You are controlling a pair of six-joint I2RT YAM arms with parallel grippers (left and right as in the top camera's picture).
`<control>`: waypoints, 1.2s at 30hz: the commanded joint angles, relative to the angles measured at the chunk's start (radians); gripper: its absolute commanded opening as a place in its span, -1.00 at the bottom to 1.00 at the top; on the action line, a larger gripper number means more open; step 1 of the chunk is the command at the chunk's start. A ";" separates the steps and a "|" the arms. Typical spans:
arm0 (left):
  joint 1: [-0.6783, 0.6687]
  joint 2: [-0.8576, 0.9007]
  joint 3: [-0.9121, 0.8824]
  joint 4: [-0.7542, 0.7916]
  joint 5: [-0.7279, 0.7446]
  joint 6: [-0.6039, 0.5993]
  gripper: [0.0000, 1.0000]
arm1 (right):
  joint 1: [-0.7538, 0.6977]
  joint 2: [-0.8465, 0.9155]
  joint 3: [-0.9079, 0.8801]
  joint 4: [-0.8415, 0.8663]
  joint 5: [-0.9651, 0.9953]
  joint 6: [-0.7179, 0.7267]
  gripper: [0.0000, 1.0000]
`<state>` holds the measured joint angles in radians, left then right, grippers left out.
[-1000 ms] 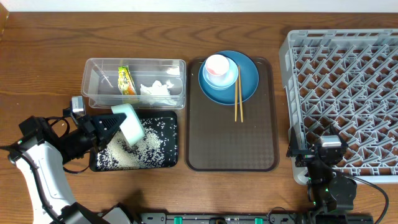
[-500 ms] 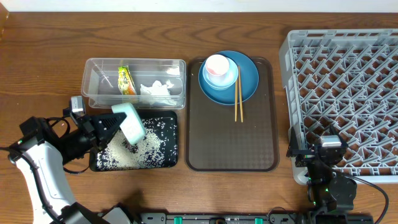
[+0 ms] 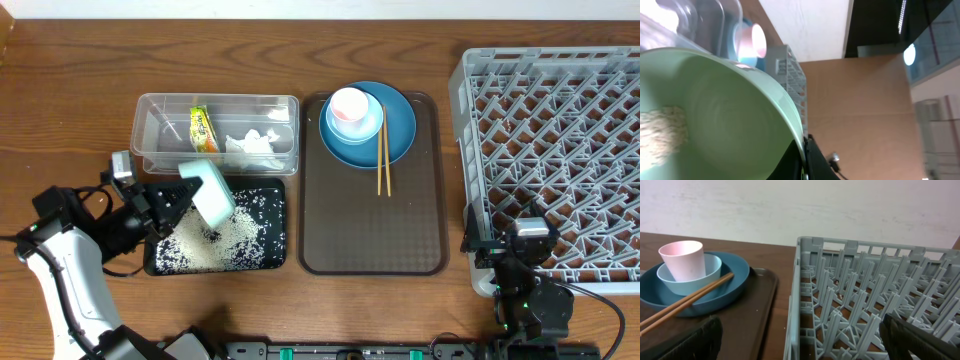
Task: Sort waste into correct bins and load items into the dishwasher rack
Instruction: 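Tilt the green bowl with the left gripper to pour rice onto the black tray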
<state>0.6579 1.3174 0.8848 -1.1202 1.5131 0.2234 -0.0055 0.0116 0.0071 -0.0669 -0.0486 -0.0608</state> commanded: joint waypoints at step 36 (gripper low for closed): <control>0.008 0.026 -0.004 0.076 0.037 -0.030 -0.88 | -0.005 -0.007 -0.002 -0.003 0.004 -0.008 0.99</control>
<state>0.6651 1.3380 0.8799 -1.0397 1.5417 0.1627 -0.0055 0.0116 0.0071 -0.0669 -0.0486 -0.0608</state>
